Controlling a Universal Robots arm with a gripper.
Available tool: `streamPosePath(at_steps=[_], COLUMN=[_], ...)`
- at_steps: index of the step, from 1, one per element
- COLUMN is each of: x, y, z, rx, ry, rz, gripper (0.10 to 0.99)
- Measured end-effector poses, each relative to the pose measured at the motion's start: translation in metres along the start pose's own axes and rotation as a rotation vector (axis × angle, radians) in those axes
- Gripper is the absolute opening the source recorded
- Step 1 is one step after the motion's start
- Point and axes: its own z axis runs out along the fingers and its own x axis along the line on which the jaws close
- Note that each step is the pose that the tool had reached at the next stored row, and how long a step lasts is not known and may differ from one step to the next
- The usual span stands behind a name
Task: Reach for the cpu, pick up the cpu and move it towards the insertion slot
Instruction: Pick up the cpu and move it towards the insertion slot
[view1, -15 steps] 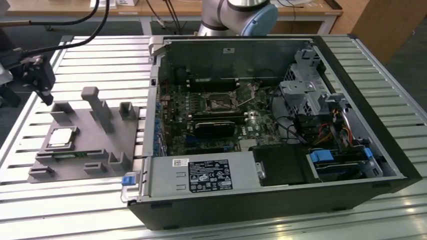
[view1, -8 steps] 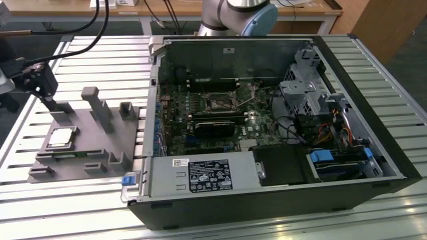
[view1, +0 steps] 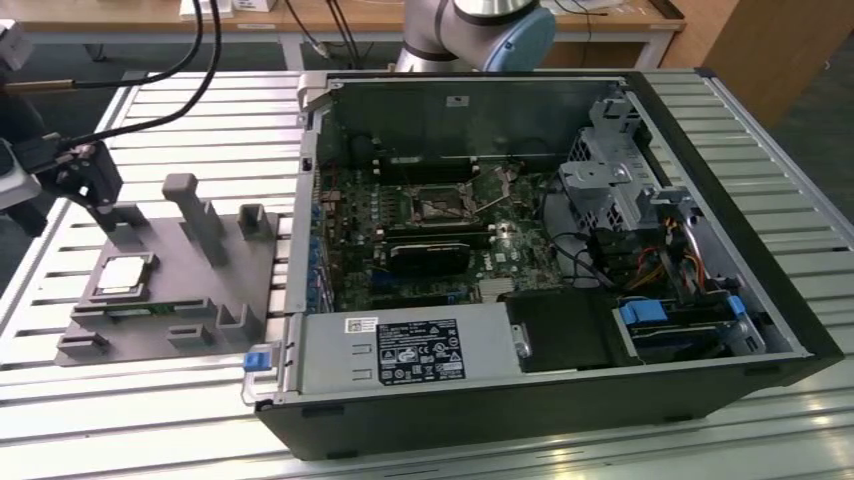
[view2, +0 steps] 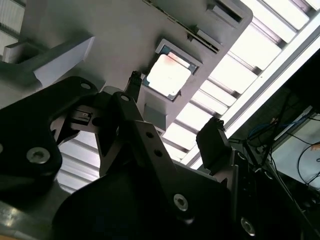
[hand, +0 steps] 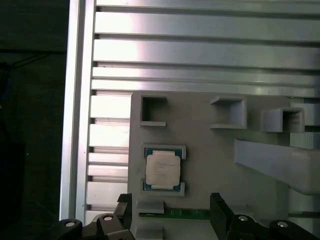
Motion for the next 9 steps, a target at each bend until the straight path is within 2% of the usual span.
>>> streamPosePath(at_steps=[9], x=[0.0], y=[-0.0015], z=[0.0161], rx=[0.0], ry=[0.0], rz=[0.0], gripper=[0.718])
